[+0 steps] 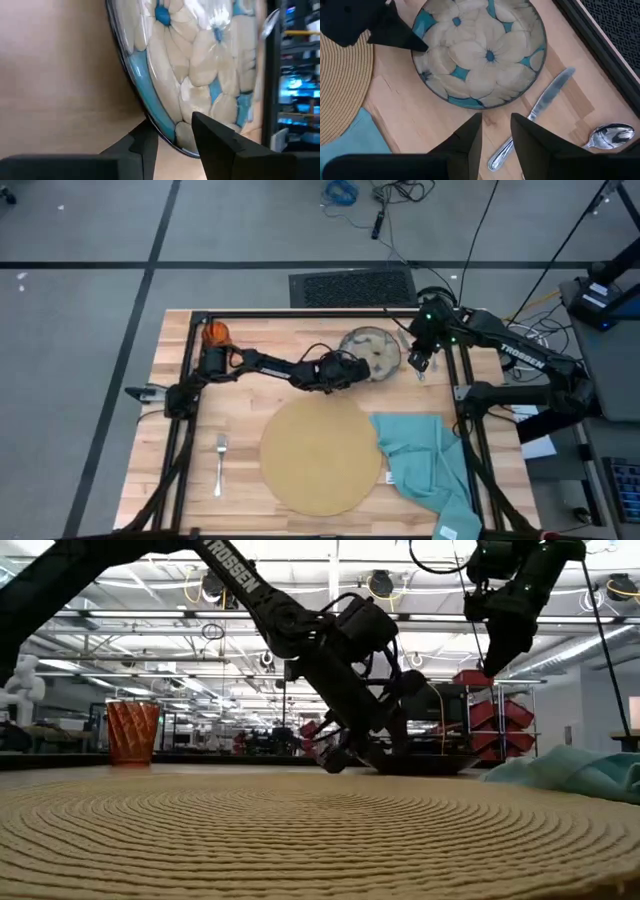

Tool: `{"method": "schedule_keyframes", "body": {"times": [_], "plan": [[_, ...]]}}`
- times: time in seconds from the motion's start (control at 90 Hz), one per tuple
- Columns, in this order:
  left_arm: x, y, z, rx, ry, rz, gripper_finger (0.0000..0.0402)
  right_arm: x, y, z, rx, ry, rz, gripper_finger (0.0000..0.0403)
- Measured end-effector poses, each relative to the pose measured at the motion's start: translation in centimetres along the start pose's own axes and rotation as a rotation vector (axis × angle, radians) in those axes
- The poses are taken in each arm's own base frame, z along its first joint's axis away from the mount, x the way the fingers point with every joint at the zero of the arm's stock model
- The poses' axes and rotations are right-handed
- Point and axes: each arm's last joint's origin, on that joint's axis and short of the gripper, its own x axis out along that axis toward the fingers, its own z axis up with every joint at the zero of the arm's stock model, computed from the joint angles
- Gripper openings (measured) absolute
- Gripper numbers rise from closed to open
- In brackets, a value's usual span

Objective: Set table place
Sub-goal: Put the patterned plate on top of the brown mat

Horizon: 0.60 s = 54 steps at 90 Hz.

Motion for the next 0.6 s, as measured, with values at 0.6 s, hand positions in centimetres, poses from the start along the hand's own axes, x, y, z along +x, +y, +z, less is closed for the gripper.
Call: {"method": "schedule_keyframes", "body": {"times": [0.6], "plan": [[0.03,0.14,0.12,0.063,-0.014,0.014,0.0048,0.00,0.00,0.00,0.008,0.000,0.000,0.0094]]}}
